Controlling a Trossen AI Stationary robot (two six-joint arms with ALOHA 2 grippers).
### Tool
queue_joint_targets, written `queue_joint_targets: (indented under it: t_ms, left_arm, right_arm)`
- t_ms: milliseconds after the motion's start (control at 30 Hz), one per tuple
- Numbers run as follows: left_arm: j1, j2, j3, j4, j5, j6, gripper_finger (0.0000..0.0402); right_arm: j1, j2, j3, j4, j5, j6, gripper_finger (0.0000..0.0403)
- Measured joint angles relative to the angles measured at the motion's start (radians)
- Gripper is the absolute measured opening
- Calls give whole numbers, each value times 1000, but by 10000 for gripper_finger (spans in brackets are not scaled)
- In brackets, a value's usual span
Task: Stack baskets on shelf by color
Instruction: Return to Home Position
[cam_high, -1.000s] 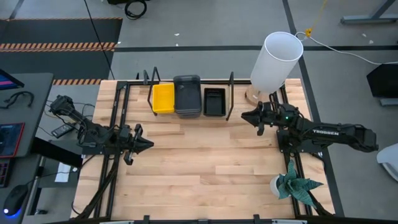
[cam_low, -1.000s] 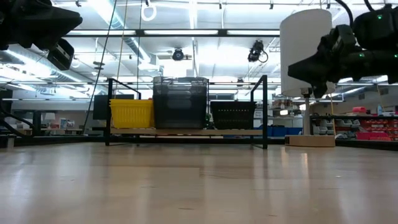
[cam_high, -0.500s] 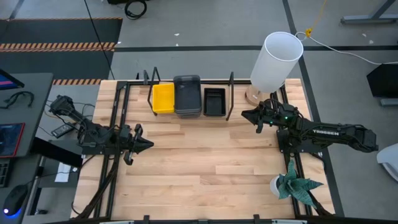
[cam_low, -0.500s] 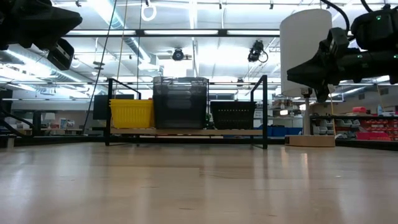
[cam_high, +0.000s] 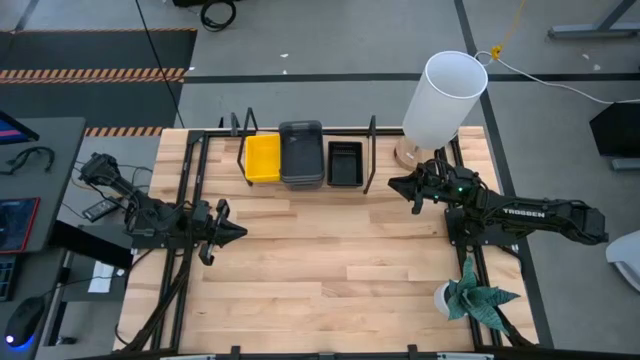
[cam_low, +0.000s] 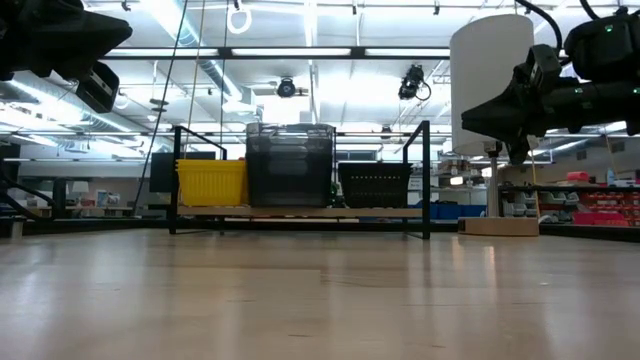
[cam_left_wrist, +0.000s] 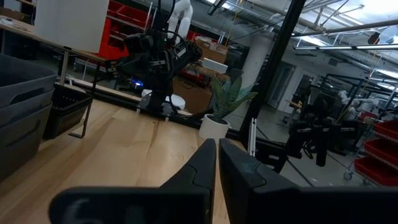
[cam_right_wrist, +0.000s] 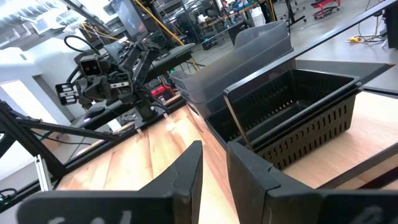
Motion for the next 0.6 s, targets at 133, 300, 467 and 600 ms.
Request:
queue_joint_targets:
  t_ms: [133, 300, 467, 600]
  left_arm:
    - [0, 0, 0, 0, 0, 0, 24]
    - [0, 0, 0, 0, 0, 0, 32]
    - [0, 0, 0, 0, 0, 0, 35]
    - [0, 0, 0, 0, 0, 0, 30]
  right_arm:
    - [0, 0, 0, 0, 0, 0, 78]
    - [0, 0, 0, 0, 0, 0, 78]
    - [0, 0, 0, 0, 0, 0, 78]
    - [0, 0, 0, 0, 0, 0, 78]
